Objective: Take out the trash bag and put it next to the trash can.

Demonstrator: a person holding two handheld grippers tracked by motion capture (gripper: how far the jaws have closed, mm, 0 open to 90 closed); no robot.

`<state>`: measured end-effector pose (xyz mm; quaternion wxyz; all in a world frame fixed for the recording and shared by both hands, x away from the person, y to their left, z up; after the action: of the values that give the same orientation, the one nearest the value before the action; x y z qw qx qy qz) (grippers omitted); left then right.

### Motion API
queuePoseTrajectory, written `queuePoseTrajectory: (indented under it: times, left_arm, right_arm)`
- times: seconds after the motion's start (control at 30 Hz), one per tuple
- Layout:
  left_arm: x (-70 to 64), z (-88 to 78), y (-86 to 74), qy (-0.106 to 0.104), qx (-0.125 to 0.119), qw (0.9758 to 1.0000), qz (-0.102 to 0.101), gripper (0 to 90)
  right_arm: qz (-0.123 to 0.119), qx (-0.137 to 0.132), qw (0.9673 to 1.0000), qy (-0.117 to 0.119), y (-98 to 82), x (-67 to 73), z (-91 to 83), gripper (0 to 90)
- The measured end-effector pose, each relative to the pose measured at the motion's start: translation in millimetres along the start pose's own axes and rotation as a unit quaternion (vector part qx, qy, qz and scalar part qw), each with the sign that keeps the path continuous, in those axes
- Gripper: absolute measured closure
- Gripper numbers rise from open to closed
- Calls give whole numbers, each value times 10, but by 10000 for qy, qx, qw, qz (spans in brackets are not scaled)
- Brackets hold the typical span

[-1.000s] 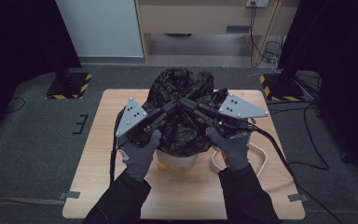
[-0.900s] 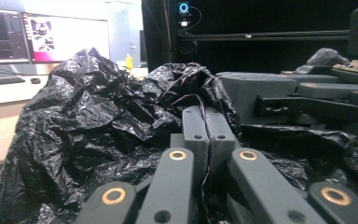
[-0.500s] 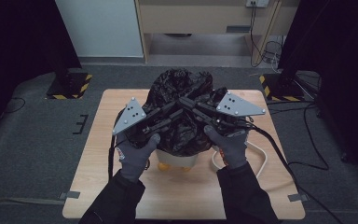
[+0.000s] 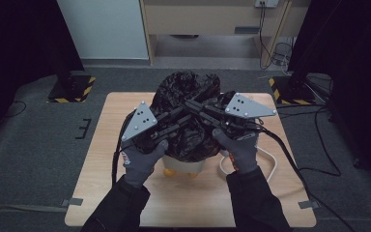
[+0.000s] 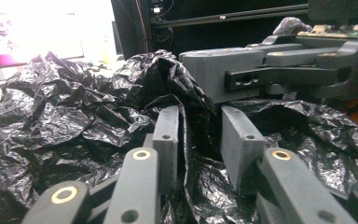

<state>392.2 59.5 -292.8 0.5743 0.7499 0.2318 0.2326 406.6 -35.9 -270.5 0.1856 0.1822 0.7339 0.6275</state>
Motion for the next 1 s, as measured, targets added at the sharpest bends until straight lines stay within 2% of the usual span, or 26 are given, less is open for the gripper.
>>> queuePoseTrajectory:
  times: [0.23,0.33,0.47,0.6,0.67,0.77,1.0]
  left_arm:
    - [36,-4,-12,328,6,9994,-66,861]
    - [34,-5,-8,385,4,9992,-110,886]
    - [42,-11,1,392,-61,9990,-216,889]
    - [69,-21,-7,408,-93,9987,-302,889]
    - [82,-33,-5,417,-112,9985,-339,889]
    - [103,-59,12,424,-180,9981,-399,890]
    - [171,-120,51,472,-295,9972,-498,891]
  right_arm:
    - [-9,93,9999,74,-8,25,29,824]
    - [-9,96,9999,70,-10,21,23,782]
    - [108,23,9999,-41,-8,-35,-17,671]
    - [187,-16,9995,-269,-15,-141,-94,552]
    - [188,78,9988,-447,-22,-195,-127,483]
    - [185,22,9972,-718,18,-278,-181,383]
    - [257,90,9930,-1146,60,-441,-282,263]
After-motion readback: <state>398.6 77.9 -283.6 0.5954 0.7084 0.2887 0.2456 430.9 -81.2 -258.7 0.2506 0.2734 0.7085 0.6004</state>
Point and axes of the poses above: each handheld gripper's, and its own axes: z roughly forward along the jaws, y roughly out of its top, x roughly to its left, the point moved 8 cm from there along z, roughly forward along the jaws, and after that the axes turned 10 degrees about x, right-handed, at the moved point
